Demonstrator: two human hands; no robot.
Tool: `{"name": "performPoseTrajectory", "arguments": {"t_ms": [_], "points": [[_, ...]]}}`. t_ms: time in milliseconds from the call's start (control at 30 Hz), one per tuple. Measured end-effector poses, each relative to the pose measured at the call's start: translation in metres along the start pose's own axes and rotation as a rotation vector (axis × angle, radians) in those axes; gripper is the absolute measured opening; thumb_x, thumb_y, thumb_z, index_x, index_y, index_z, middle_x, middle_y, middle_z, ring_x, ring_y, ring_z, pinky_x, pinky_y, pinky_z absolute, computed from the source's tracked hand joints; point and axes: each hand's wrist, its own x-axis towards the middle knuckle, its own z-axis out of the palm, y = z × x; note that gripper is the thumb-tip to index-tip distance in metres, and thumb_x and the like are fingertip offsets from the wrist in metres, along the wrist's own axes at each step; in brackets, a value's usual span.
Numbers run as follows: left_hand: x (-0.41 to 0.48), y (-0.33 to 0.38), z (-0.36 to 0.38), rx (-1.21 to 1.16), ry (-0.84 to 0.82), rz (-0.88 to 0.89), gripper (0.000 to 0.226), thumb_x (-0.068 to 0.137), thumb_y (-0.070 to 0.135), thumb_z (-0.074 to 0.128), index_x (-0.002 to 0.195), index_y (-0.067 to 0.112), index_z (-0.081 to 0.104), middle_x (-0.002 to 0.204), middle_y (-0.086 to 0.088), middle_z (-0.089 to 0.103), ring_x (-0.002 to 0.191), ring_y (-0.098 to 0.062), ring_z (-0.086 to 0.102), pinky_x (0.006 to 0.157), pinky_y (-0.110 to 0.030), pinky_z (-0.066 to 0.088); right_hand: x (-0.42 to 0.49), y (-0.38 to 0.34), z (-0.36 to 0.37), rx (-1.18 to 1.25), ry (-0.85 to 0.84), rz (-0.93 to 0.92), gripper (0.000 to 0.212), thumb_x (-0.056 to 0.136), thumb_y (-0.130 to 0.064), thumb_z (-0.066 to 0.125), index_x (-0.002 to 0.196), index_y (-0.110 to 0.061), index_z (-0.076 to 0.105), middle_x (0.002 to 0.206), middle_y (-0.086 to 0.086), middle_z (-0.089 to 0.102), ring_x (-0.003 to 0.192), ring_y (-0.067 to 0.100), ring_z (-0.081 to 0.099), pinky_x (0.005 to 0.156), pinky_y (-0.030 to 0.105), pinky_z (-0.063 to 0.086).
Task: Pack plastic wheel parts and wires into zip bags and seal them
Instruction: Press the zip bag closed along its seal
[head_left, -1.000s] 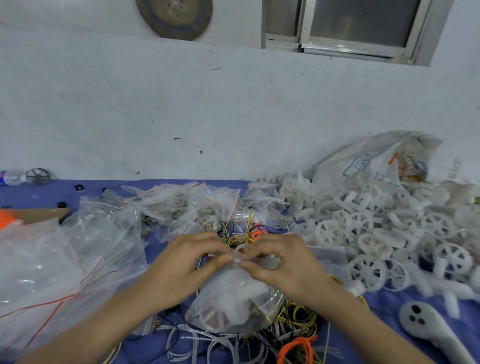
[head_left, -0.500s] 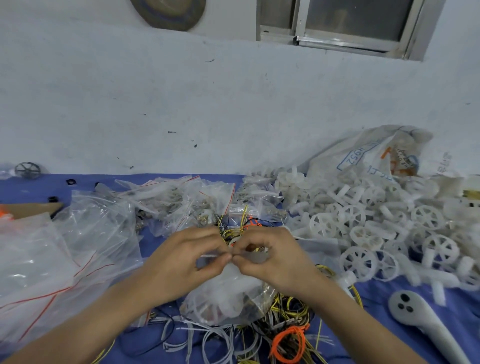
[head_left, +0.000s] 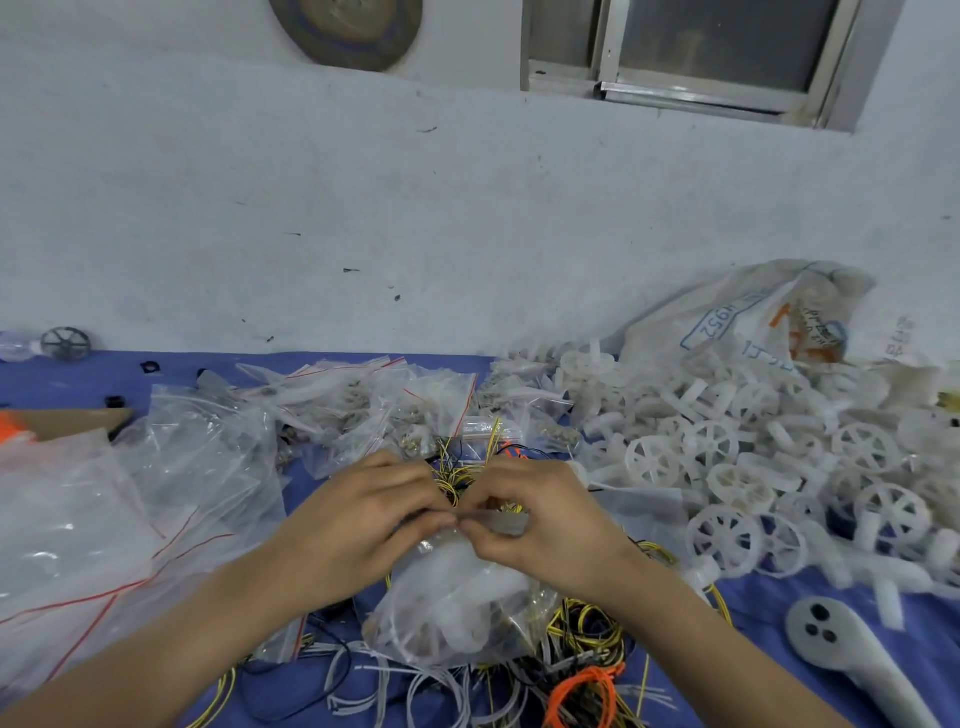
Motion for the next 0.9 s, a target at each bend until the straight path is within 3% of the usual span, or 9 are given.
{"name": "performPoseTrajectory", "arguments": {"t_ms": [200,400,567,767,900], "points": [[0.004,0.002,0.002,0.039,0.055,-0.009,0.024,0.090,0.026,0.049,0.080,0.015,0.068,0.070,0.010,0.055,0.068,-0.005,0.044,0.072,-0.019,0.036,0.002,0.000,0.000,-0.078,0.022,-0.016,0.004,0.075,-0.003,0.068,0.077,-0.005,0.068,0.073,0.002,0.064,0.066,0.003,0.048,0.063,0.013,0.036],[0.007,0.005,0.000,-0.003,-0.022,-0.080,0.025,0.091,0.030,0.048,0.079,0.015,0.064,0.071,0.010,0.054,0.068,-0.003,0.046,0.073,-0.014,0.031,-0.002,0.003,0.001,-0.006,0.074,0.041,0.005,0.074,-0.002,0.069,0.074,-0.007,0.067,0.070,0.002,0.063,0.066,0.010,0.053,0.063,0.019,0.040],[0.008,0.007,-0.001,-0.119,-0.032,-0.127,0.029,0.088,0.031,0.050,0.083,0.011,0.069,0.073,0.006,0.056,0.068,-0.003,0.048,0.065,-0.013,0.035,-0.003,0.004,0.001,-0.009,0.082,0.064,0.005,0.071,-0.004,0.068,0.073,-0.009,0.067,0.070,-0.006,0.059,0.067,0.008,0.052,0.065,0.015,0.038],[0.012,0.008,-0.005,-0.030,-0.022,-0.123,0.020,0.084,0.025,0.051,0.076,0.012,0.064,0.070,0.008,0.053,0.067,-0.003,0.045,0.070,-0.012,0.030,0.002,0.001,0.000,0.004,0.089,0.065,0.005,0.071,-0.006,0.068,0.074,-0.011,0.067,0.071,-0.010,0.058,0.068,0.006,0.052,0.064,0.011,0.037],[0.010,0.004,-0.010,-0.048,0.012,-0.164,0.019,0.083,0.027,0.050,0.075,0.014,0.062,0.072,0.012,0.053,0.067,0.000,0.045,0.068,-0.016,0.034,-0.004,0.009,-0.007,-0.013,0.076,0.104,0.008,0.076,-0.008,0.072,0.075,-0.013,0.067,0.071,-0.014,0.058,0.069,0.003,0.052,0.066,0.016,0.038]]}}
